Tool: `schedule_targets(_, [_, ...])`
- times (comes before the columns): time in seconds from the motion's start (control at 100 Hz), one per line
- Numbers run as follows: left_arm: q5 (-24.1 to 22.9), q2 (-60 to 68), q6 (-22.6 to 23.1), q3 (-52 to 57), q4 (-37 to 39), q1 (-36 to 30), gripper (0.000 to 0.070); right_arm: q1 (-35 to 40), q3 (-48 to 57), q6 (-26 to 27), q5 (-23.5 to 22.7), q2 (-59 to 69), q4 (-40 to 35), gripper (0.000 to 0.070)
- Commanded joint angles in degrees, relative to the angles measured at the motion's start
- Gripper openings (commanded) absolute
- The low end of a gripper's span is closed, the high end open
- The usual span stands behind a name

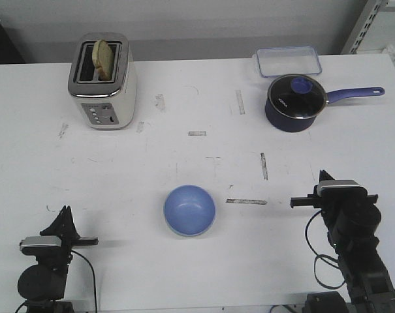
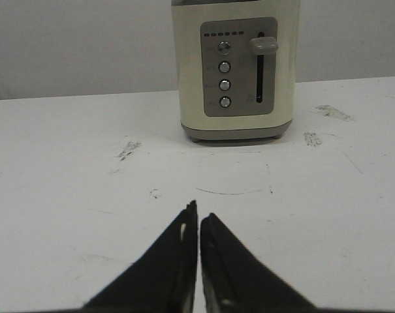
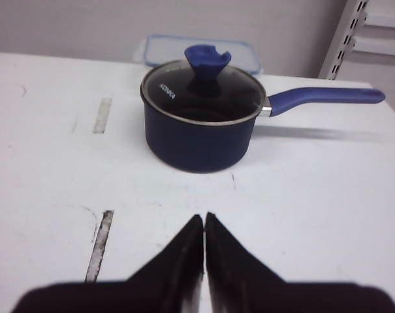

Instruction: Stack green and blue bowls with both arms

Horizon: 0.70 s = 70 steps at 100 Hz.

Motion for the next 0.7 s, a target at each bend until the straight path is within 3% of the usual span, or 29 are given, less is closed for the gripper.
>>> schedule_targets(0.0, [-0.1, -0.1, 0.0, -1.2, 0.8, 0.0, 0.0001, -0.1, -0.7, 0.6, 0.0, -0.9, 1.0, 0.0000])
schedule_targets(0.39, [-0.1, -0.1, 0.0, -1.2, 0.8, 0.0, 0.0001, -0.1, -22.9, 0.9, -0.2, -15.0, 22.8, 0.0000])
schedule_targets(0.69, [-0.1, -0.1, 0.0, -1.2, 0.8, 0.0, 0.0001, -0.6, -33.8, 1.0, -0.2, -33.7, 21.7, 0.0000])
